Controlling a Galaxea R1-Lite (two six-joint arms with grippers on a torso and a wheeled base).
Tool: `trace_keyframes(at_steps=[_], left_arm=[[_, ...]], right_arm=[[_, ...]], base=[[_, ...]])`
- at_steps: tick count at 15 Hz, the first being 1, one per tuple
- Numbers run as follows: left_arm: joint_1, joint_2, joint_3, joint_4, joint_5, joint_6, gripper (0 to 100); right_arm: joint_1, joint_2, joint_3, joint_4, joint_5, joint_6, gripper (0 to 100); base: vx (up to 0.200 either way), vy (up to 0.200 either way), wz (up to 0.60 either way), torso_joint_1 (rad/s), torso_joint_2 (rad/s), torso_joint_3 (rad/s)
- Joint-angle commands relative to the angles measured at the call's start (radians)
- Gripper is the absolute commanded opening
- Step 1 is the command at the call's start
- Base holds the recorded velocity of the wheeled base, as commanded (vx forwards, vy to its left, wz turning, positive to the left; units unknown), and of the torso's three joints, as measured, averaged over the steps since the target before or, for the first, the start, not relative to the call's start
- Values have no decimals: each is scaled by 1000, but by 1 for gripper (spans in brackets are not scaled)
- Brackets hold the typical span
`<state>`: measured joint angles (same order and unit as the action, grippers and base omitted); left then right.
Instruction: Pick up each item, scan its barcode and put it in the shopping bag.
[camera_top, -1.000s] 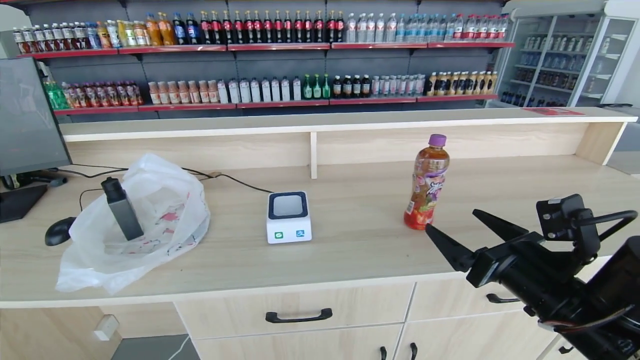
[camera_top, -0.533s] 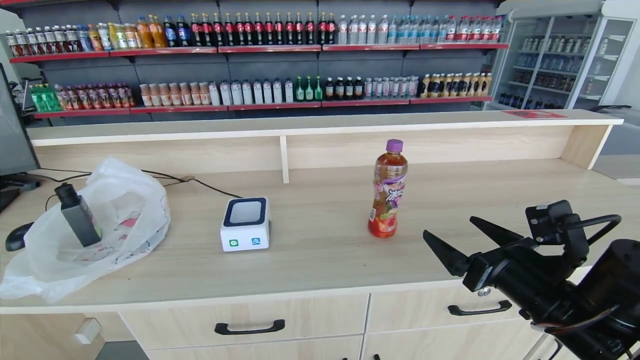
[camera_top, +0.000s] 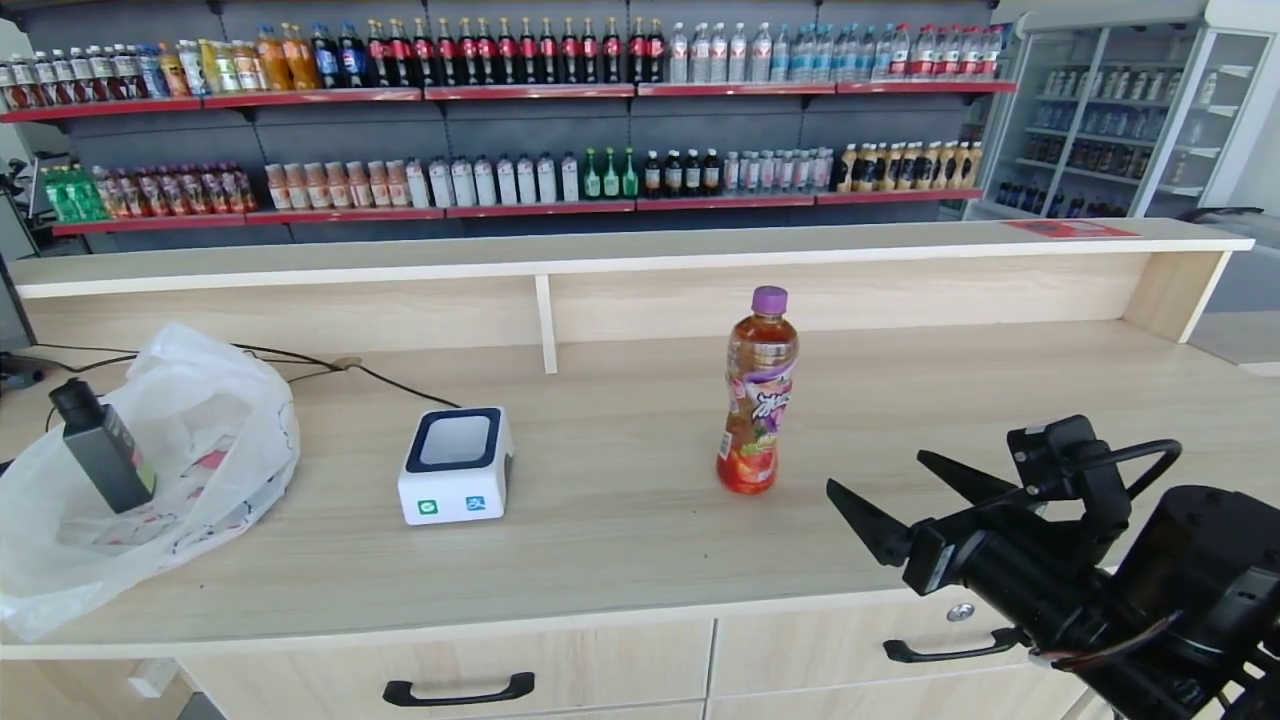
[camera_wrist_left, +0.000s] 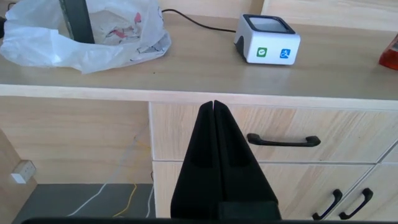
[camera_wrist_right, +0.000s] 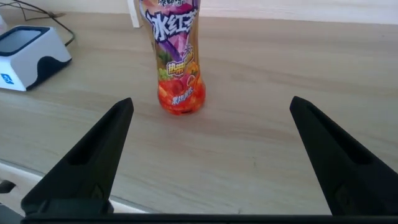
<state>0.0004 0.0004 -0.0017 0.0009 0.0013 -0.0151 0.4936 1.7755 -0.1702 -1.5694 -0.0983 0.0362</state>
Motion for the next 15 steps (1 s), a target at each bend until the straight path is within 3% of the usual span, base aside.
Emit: trace_keyframes(at_steps=[1,4,9,15], left_arm=[[0,0,0,1,0,0,0],[0,0,0,-1,0,-2,0],[0,0,0,-1,0,-2,0],[0,0,2,-1,0,0,0]], right_arm=[[5,15,0,-1,0,1,100],[8,19,0,-1,0,1,100],[63,33,-41,-1,0,2,100],[72,148,-218,-1,0,-1,100]], base=[[0,0,0,0,0,0],[133,0,0,2,-2,0],[0,0,0,0,0,0],[0,0,0,0,0,0]])
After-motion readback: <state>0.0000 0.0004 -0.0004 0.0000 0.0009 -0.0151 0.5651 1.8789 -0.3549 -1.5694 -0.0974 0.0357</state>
